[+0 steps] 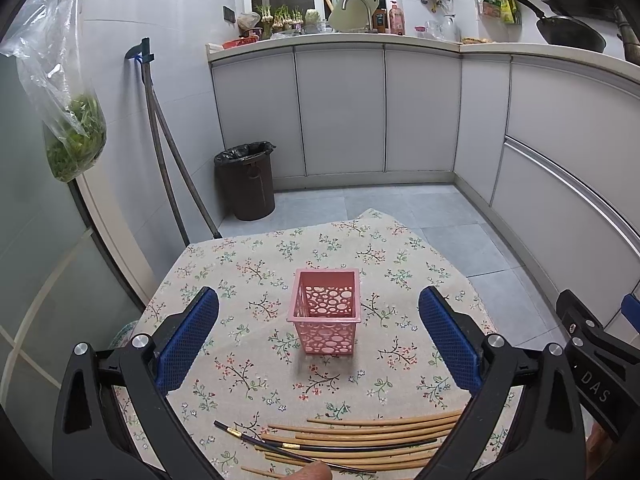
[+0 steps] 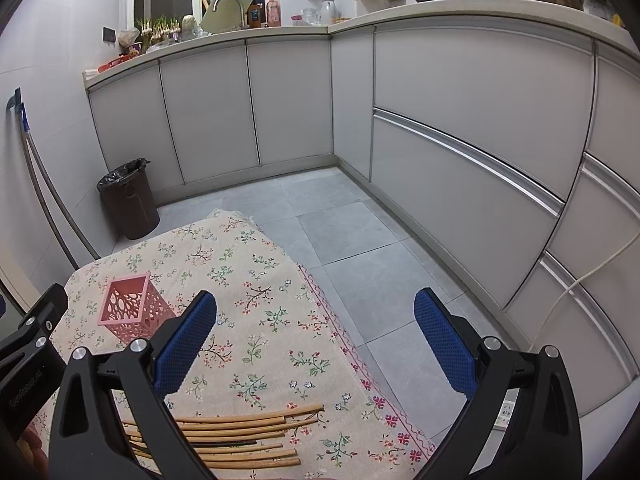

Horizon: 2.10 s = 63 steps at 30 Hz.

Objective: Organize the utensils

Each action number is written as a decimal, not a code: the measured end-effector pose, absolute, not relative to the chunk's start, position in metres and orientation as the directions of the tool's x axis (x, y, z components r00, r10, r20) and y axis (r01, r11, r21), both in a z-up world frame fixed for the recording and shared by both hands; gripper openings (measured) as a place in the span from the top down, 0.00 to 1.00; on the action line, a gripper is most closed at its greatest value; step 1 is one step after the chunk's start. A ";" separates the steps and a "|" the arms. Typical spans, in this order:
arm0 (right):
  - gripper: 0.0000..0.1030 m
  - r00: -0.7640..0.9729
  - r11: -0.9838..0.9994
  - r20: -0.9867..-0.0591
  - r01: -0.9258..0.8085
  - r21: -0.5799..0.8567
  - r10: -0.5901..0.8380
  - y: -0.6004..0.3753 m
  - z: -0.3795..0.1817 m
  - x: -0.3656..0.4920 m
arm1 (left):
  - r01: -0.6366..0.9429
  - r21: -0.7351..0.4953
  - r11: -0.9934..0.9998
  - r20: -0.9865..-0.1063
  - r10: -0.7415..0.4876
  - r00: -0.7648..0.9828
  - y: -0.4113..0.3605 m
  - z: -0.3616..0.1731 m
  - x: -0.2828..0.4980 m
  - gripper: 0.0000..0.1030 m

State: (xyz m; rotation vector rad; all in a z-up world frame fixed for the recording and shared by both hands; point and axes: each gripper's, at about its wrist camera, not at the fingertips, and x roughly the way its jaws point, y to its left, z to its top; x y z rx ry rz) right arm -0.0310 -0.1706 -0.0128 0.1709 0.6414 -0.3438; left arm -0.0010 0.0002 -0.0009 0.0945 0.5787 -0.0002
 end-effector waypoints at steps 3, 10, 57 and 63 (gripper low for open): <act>0.06 0.747 0.930 -0.612 0.364 0.051 -0.259 -0.170 -0.013 -0.031 | 0.025 0.087 0.996 -0.546 0.027 0.837 0.001 -0.001 -0.001 0.07; 0.06 0.747 0.931 -0.614 0.361 0.053 -0.254 -0.169 -0.013 -0.032 | 0.028 0.090 0.996 -0.553 0.026 0.833 0.002 -0.002 0.000 0.07; 0.06 0.670 0.763 -0.733 0.534 0.364 -0.119 -0.262 -0.018 -0.044 | 0.734 0.143 0.664 -0.953 -0.108 0.284 -0.111 -0.123 0.030 0.12; 0.06 0.647 0.709 -0.758 0.572 0.412 -0.081 -0.287 -0.024 -0.042 | 0.830 0.125 0.544 -0.978 -0.071 0.194 -0.159 -0.160 0.036 0.27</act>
